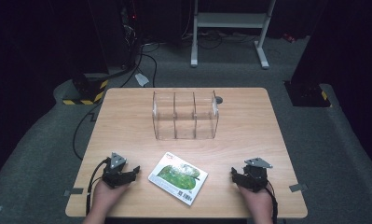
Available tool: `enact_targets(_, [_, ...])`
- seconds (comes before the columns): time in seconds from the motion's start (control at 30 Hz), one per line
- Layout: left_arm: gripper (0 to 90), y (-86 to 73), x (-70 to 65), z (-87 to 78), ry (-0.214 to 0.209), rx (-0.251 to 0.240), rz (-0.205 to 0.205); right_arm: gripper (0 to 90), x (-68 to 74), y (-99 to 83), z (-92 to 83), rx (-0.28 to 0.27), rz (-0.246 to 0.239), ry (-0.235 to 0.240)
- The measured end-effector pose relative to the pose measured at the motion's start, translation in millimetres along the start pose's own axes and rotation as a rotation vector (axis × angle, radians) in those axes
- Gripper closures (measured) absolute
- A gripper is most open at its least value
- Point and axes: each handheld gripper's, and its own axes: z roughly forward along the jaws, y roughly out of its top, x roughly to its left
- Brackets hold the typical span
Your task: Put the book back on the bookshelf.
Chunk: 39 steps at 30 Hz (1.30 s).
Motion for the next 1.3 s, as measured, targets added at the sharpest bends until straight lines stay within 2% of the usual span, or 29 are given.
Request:
enact_targets(0.2, [33.2, 3.2, -1.5, -0.7, -0.007, 0.000, -0.002, 30.8, 6.7, 0.3, -8.2, -0.040, -0.025, 0.006])
enact_targets(0.37, [36.5, 7.9, -7.6, -4.2, -0.046, -0.035, -0.005, 34.1, 17.9, -0.6, -16.9, -0.077, -0.022, 0.033])
enact_targets(0.47, [43.0, 11.5, -12.0, -5.5, -0.082, -0.059, 0.003, 37.6, 27.6, -0.1, -19.8, -0.087, -0.022, 0.053])
enact_targets(0.57, [47.2, 15.1, -18.5, -5.3, -0.120, -0.066, 0.016, 41.8, 40.7, 0.6, -22.5, -0.085, -0.037, 0.075])
enact_targets(0.6, [48.4, 15.1, -18.5, -5.3, -0.120, -0.066, 0.016, 44.1, 46.1, 0.6, -23.1, -0.080, -0.045, 0.073])
enact_targets(0.63, [49.0, 16.8, -23.3, -5.3, -0.148, -0.076, 0.005, 45.6, 53.3, 0.4, -23.3, -0.072, -0.083, 0.050])
enact_targets(0.67, [48.9, 17.6, -26.7, -4.6, -0.157, -0.082, 0.001, 45.8, 57.6, -0.1, -23.5, -0.065, -0.098, 0.047])
enact_targets(0.87, [47.1, 19.5, -48.9, 1.0, -0.172, -0.062, 0.050, 45.7, 80.1, -5.4, -26.4, -0.040, -0.134, 0.096])
enact_targets(0.93, [46.1, 18.2, -54.7, 1.4, -0.170, -0.074, 0.061, 45.2, 86.6, -7.9, -25.3, -0.025, -0.139, 0.115])
enact_targets(1.03, [44.4, 17.2, -59.3, 2.7, -0.174, -0.071, 0.053, 45.3, 93.4, -9.4, -21.9, -0.018, -0.166, 0.119])
enact_targets(1.1, [43.8, 16.9, -64.0, 6.4, -0.192, -0.055, 0.050, 45.3, 97.4, -9.5, -19.9, -0.013, -0.184, 0.115])
enact_targets(1.23, [43.4, 16.7, -67.1, 10.3, -0.226, -0.047, 0.020, 44.9, 104.6, -11.0, -17.1, 0.003, -0.186, 0.136])
enact_targets(1.3, [43.3, 17.2, -68.1, 11.2, -0.235, -0.045, 0.025, 45.7, 107.7, -11.4, -16.2, -0.001, -0.193, 0.126])
